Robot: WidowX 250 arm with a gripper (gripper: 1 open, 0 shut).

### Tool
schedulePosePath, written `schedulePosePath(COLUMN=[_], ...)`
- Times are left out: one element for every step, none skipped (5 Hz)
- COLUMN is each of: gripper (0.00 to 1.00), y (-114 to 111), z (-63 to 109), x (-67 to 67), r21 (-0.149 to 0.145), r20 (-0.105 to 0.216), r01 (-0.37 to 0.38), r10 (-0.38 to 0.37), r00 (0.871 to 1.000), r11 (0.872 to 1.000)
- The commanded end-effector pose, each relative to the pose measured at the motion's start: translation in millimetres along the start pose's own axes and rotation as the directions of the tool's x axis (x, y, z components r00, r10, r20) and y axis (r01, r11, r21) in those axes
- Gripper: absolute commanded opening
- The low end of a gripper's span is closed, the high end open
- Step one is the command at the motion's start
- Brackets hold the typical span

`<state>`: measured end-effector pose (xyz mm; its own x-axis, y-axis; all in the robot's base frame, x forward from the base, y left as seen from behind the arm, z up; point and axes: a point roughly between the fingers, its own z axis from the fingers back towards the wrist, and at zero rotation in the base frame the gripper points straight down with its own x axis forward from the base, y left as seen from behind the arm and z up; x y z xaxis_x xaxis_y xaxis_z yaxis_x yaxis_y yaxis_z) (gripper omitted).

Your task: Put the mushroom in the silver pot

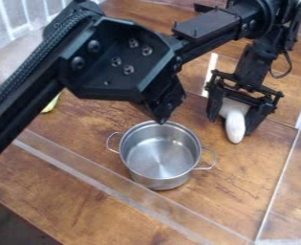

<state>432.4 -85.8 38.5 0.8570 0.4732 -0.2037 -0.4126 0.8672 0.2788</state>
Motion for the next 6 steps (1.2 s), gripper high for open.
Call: schedulePosePath(gripper=[1.00, 0.00, 0.00, 0.00, 0.00, 0.00], y=[8.2, 7.6, 12.0, 21.2, 34.1, 50.5], z=[24.7, 20.8, 25.3, 38.7, 55.3, 74.5], x=[2.0, 1.9, -4.6, -14.3, -24.3, -35.7], r21=[-0.046, -0.047, -0.068, -0.121, -0.184, -0.248], r20=[0.036, 0.027, 0.017, 0.015, 0.013, 0.006], r01=[-0.017, -0.019, -0.009, 0.004, 0.010, 0.021], r10=[0.019, 0.021, 0.010, -0.002, -0.008, -0.020], r00=[0.999, 0.999, 1.000, 1.000, 1.000, 1.000], r11=[0.999, 0.999, 0.998, 0.993, 0.983, 0.968])
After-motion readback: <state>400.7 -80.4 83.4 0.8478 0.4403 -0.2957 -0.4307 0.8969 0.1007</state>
